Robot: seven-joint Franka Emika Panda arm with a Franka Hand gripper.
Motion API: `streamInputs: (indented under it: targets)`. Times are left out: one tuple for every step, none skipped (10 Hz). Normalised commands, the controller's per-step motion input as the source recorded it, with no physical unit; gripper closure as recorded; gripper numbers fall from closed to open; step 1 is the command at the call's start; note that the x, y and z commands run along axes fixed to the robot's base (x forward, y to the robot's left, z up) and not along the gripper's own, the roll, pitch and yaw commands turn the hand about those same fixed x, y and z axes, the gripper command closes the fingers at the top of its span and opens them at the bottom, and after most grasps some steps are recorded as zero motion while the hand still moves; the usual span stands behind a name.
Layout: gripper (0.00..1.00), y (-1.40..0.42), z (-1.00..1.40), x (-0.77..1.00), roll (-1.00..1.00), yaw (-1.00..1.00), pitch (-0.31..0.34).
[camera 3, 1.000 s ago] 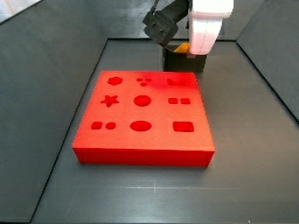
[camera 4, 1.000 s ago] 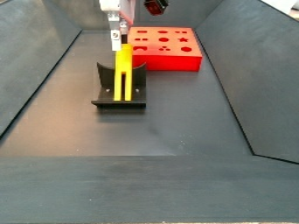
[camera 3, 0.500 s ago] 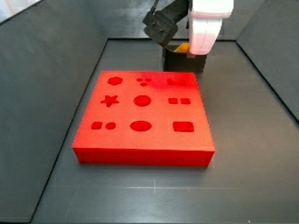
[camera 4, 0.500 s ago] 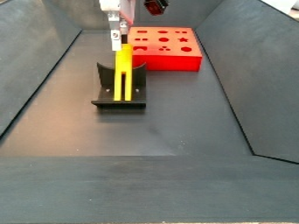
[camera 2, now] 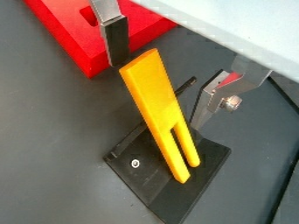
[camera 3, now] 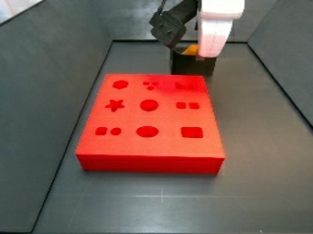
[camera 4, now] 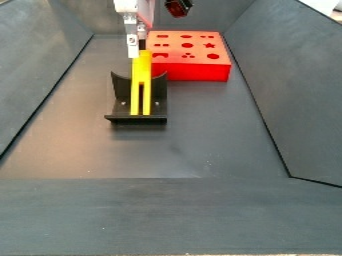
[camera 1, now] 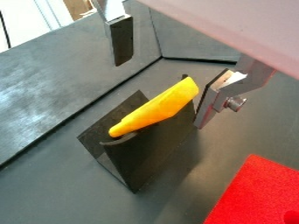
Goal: Pick up the square-circle object. Move up. Rotate the square-circle object. Place the square-circle object on the fixture. Regrasp the square-circle object. Move to above the board. Insert the square-circle object.
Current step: Regrasp the square-circle object.
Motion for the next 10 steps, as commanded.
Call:
streamInputs:
  targets:
    - [0.0, -0.02, 0.0, 0.09, -0.02, 0.07, 0.214]
    - [0.0, -0.02, 0.0, 0.09, -0.02, 0.07, 0.214]
    - [0.0, -0.01, 0.0, 0.09, -0.02, 0.07, 0.214]
    - [0.0, -0.02, 0.0, 0.09, -0.02, 0.07, 0.214]
    - [0.0, -0.01, 0.0, 0.09, -0.02, 0.07, 0.214]
    - [0.0, -0.01, 0.0, 0.09, -0.02, 0.07, 0.214]
    - [0.0, -0.01, 0.0, 0.09, -0.02, 0.07, 0.214]
    - [0.0, -0.02, 0.0, 0.09, -0.02, 0.07, 0.214]
    - [0.0, -0.01, 0.0, 0.09, -0.02, 0.07, 0.214]
    - [0.0, -0.01, 0.0, 0.09, -0.02, 0.07, 0.214]
